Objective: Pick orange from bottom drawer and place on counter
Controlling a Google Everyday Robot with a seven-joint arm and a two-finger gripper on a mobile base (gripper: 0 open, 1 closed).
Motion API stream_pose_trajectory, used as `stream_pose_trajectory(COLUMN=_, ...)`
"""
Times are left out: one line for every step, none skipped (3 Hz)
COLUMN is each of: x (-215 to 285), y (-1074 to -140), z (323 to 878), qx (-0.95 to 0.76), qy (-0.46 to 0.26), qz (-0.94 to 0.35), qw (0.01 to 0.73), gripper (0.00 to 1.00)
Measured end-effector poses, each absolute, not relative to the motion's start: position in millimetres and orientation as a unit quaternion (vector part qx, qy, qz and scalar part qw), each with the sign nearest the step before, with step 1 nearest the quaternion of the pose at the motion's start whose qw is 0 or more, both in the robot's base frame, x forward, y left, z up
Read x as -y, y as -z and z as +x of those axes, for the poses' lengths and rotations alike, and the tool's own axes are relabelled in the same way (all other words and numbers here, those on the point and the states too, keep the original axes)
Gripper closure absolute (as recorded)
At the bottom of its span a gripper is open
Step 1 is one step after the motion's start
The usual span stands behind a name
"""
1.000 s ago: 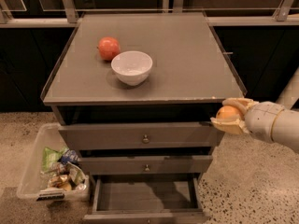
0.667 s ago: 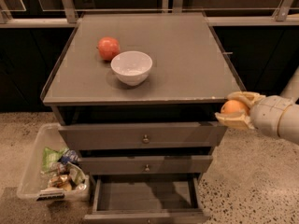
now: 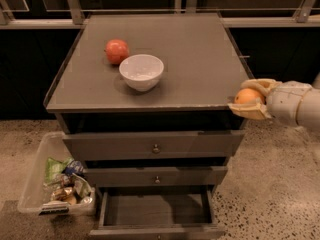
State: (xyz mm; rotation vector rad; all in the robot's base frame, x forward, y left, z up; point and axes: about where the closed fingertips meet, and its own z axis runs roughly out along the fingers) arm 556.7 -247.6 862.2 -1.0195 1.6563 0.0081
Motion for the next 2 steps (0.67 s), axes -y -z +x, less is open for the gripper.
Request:
stream_pose_trajectory(x=237.1, y=-863.3, z=599.3, qx=-0.692, qy=-0.031, qz=-0.447, qw=0.567, gripper=1.00)
stream_pose_trajectory(x=217.7, y=-873.6, z=640.9, qx=-0.679, qy=-0.040, qz=-0.472, qw=0.561, gripper=1.00)
